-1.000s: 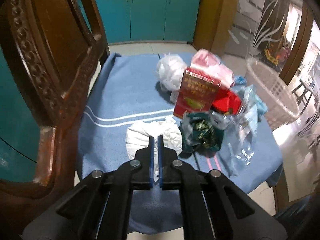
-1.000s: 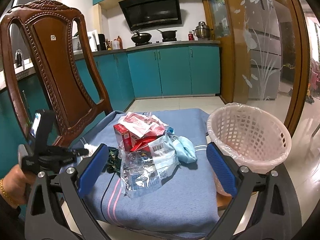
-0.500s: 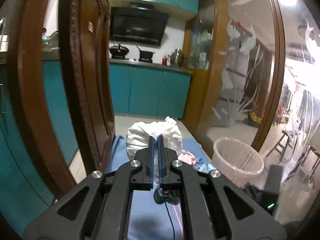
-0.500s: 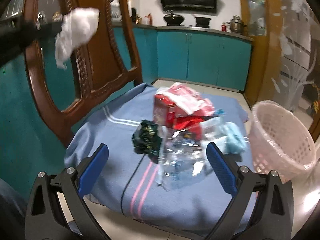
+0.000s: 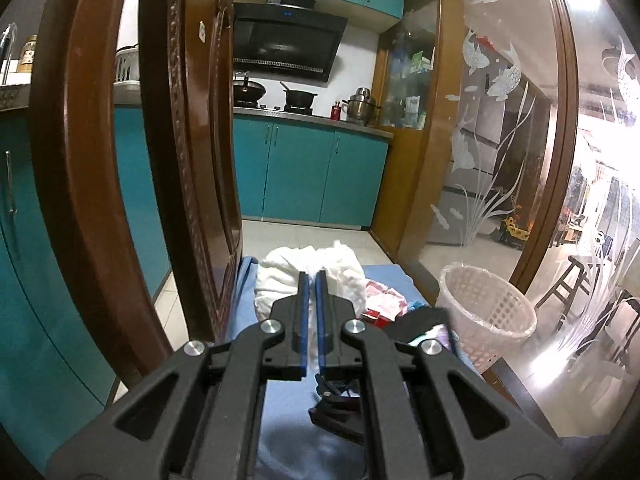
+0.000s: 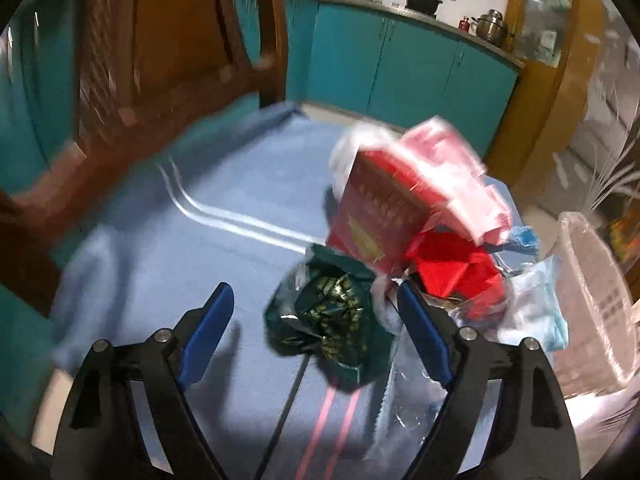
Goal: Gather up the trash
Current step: 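Grasp the white tissue with the left gripper while the right gripper grasps the green wrapper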
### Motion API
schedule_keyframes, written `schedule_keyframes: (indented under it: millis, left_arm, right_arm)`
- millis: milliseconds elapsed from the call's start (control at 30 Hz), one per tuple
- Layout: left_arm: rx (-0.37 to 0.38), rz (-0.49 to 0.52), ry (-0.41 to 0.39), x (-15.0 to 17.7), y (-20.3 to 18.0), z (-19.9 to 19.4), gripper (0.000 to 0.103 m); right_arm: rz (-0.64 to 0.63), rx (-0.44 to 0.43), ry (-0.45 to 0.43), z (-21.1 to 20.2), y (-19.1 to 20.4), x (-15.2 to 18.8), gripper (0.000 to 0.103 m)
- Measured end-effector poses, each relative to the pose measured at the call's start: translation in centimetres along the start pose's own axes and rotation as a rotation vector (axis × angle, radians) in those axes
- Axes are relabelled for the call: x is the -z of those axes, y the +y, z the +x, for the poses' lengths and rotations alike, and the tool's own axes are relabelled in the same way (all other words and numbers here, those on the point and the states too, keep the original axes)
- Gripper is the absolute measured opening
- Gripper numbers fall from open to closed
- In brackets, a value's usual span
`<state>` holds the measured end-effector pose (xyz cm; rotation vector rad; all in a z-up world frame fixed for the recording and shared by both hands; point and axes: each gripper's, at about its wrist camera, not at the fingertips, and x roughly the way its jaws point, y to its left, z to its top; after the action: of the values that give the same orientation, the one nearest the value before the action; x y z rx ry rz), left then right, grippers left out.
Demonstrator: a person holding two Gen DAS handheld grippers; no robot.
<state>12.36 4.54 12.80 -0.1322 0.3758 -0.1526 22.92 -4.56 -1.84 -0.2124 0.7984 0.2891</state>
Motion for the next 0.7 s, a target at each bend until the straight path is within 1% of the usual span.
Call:
schedule_keyframes:
  millis: [33,67,100,167,267,333,400,433,467,500,533,567,600,633,700]
  left_arm:
    - [-0.001,-0.002,-0.001,-0.1,0.2,-0.1,0.004]
    - [-0.002,-0.004,-0.002,-0.2,0.3,-0.1,0.004]
    - [-0.006,-0.006,-0.006,-0.3,0.5,-0.2,0.004]
    - [-0.01,-0.011,-0.012,-0.4,0.5,-0.3,0.004]
    - [-0.008,-0.015,-0.01,-0.5,0.8,-0.3,0.004]
    - [-0.011,-0.013,-0.007,-0.4,0.8,-0.1,0.004]
    - [-0.025,-0.011,0.025,0.0,0.9,0.7,0.004]
    - [-0.022,-0.008,0.05,0.1,0.8,1.2,0.004]
    - [-0.014,0.005,0.104,0.5,0.6,2.1,0.016]
    - [0.0,0.023,0.161,1.1,0.3,3.1,0.055]
    - [0.005,0.037,0.204,1.6,0.0,3.9,0.072]
    - [0.027,0.063,0.236,2.5,-0.6,4.6,0.081]
    - [0.019,0.089,0.258,3.2,-1.2,5.2,0.09]
    - [0.008,0.131,0.295,4.1,-2.0,6.1,0.091]
    - [0.001,0.17,0.336,5.3,-3.0,7.6,0.091]
  right_arm:
    - [-0.015,0.018,0.031,1.2,0.4,0.3,0.061]
    - [-0.029,0.03,0.016,1.4,0.6,0.5,0.055]
    - [-0.034,0.02,-0.001,1.2,0.7,0.6,0.054]
    - [0.012,-0.08,-0.038,-0.4,0.6,0.4,0.051]
    - [0.042,-0.19,-0.154,-4.5,0.0,0.1,0.051]
    - [0.063,-0.206,-0.203,-6.7,-1.3,0.4,0.051]
    - [0.12,-0.227,-0.235,-8.0,-3.3,0.7,0.051]
    - [0.168,-0.24,-0.258,-8.8,-5.0,1.0,0.051]
    - [0.202,-0.25,-0.274,-9.5,-6.2,1.4,0.051]
    - [0.235,-0.256,-0.287,-10.0,-7.4,1.4,0.051]
    - [0.273,-0.264,-0.303,-10.7,-8.8,1.7,0.051]
    - [0.307,-0.271,-0.319,-11.5,-9.9,1.8,0.051]
    - [0.342,-0.283,-0.337,-12.3,-11.0,2.0,0.051]
    - [0.382,-0.299,-0.358,-13.4,-12.2,2.1,0.051]
    - [0.415,-0.313,-0.383,-14.7,-13.7,2.3,0.051]
